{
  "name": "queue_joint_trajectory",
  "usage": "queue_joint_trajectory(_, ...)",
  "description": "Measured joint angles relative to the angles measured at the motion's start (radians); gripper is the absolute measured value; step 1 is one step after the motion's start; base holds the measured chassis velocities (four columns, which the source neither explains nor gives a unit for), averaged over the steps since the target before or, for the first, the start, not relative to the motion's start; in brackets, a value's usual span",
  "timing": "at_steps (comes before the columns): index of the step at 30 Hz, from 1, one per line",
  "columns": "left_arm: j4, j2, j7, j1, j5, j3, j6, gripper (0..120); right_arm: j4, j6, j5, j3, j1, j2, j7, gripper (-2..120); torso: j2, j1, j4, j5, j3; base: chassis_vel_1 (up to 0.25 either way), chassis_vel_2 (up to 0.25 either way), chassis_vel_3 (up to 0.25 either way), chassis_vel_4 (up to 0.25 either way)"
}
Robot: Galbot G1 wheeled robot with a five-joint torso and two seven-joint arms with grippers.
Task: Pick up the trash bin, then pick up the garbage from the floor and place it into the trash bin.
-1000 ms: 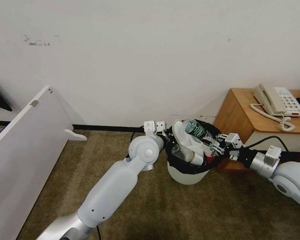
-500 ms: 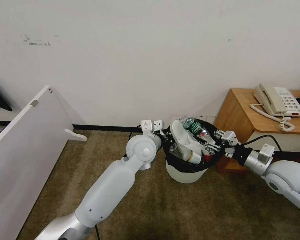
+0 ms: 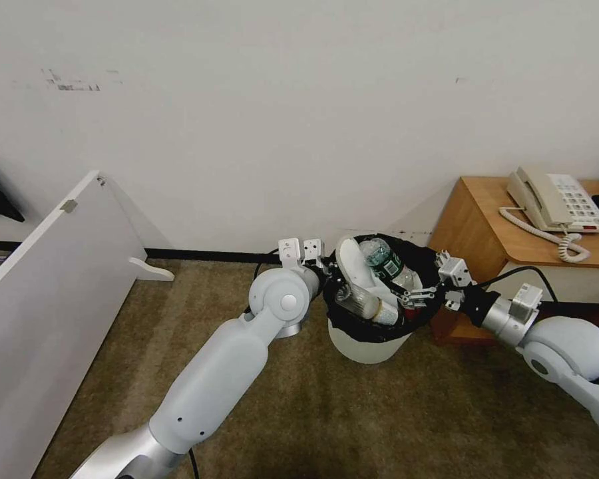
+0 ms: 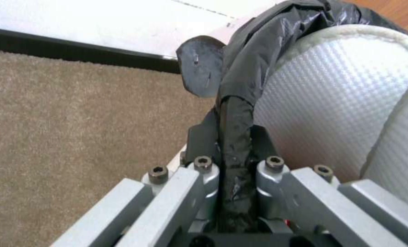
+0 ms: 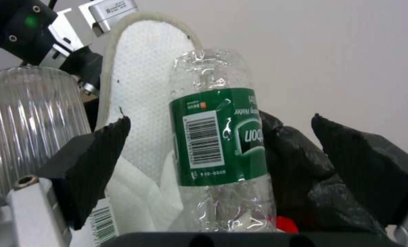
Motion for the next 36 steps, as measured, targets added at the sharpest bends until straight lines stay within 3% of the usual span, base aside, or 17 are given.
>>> queue_joint_trajectory(11,0.003,0.003,0.001,0.008,0.006,-0.007,0.0,4,0.015,0.0,0.008,0.01,0.012,-0.002,0.001,100,0.0,0.0,0.0,0.0,0.0,0.0,0.0,0.0,0.0)
queue_joint_trajectory(21,-0.018,0.021,0.001,0.017,0.004,-0.045,0.0,4,0.112,-0.011,0.06,0.118,-0.015,-0.028,0.013,100,0.0,0.0,0.0001,0.0,0.0,0.0,0.0,0.0,0.0)
queue_joint_trajectory(25,-0.055,0.041,-0.002,0.028,0.001,-0.073,0.001,4,0.153,-0.024,0.09,0.197,-0.038,-0.041,0.022,100,0.0,0.0,0.0,-0.0001,0.0,0.0,0.0,0.0,0.0)
queue_joint_trajectory(32,-0.138,0.113,-0.016,0.048,-0.02,-0.132,0.004,4,0.185,-0.05,0.138,0.332,-0.072,-0.048,0.042,100,0.0,0.0,0.0003,-0.0002,0.0,0.0,0.0,0.0,0.0)
queue_joint_trajectory(36,-0.157,0.129,-0.023,0.052,-0.033,-0.149,0.005,4,0.184,-0.055,0.146,0.363,-0.086,-0.049,0.047,100,0.0,0.0,-0.0002,0.0,0.0,0.0,0.0,0.0,0.0)
